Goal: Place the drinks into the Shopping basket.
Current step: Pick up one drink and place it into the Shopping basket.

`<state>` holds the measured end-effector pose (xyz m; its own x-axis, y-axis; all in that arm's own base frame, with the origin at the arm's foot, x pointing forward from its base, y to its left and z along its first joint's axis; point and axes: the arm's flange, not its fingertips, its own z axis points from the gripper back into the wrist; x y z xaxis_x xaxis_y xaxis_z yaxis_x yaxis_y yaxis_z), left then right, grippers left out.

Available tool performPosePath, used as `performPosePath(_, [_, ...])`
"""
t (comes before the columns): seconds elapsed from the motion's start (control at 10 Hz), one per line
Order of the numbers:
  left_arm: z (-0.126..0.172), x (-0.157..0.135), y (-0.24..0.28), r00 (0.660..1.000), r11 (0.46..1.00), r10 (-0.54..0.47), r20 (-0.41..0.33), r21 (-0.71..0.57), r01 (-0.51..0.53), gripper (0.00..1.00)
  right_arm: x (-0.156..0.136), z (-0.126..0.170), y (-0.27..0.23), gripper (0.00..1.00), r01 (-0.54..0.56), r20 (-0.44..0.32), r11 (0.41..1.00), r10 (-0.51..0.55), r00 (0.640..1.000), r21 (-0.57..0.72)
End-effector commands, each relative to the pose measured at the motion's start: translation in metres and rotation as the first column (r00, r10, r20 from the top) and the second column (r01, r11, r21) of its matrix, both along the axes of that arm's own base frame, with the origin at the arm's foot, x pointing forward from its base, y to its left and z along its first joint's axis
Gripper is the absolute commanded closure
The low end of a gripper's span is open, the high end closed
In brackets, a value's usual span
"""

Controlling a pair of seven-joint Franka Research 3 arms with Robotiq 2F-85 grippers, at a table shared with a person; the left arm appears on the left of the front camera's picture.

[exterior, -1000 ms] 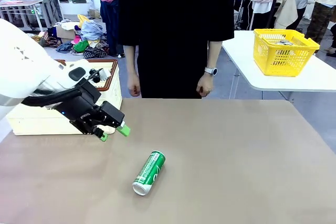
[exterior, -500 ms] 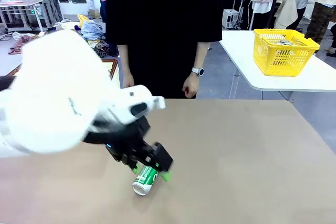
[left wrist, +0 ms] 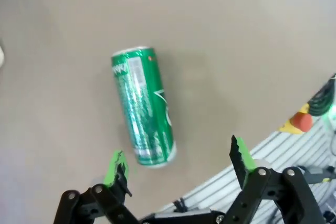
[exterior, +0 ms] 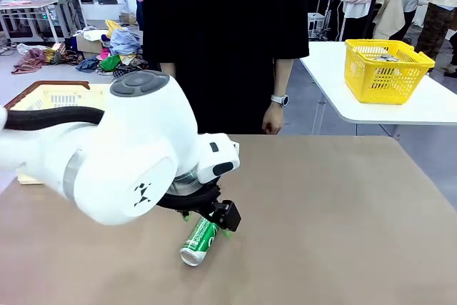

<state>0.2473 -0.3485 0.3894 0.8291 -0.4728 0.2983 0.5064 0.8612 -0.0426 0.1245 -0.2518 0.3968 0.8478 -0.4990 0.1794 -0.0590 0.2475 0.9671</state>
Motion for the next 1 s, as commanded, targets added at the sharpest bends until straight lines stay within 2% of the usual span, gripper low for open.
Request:
performPosePath(0.0, [-0.004, 0.014, -0.007, 0.996, 0.995, -0.091, -0.017, -0.029, 0.091, 0.00, -0.006, 0.002, 0.000, 0.00, 0.011, 0.031, 1.000, -0.011, 0.999, 0.001])
performPosePath(0.5, [-0.019, 0.031, 0.002, 0.996, 0.998, -0.061, -0.064, -0.030, 0.059, 0.00, -0.006, 0.002, 0.000, 0.00, 0.011, 0.031, 1.000, -0.011, 0.999, 0.001])
performPosePath(0.9, [-0.071, 0.059, -0.002, 0.991, 0.998, -0.013, -0.131, 0.055, 0.020, 0.00, -0.006, 0.002, 0.000, 0.00, 0.011, 0.031, 1.000, -0.011, 0.999, 0.001])
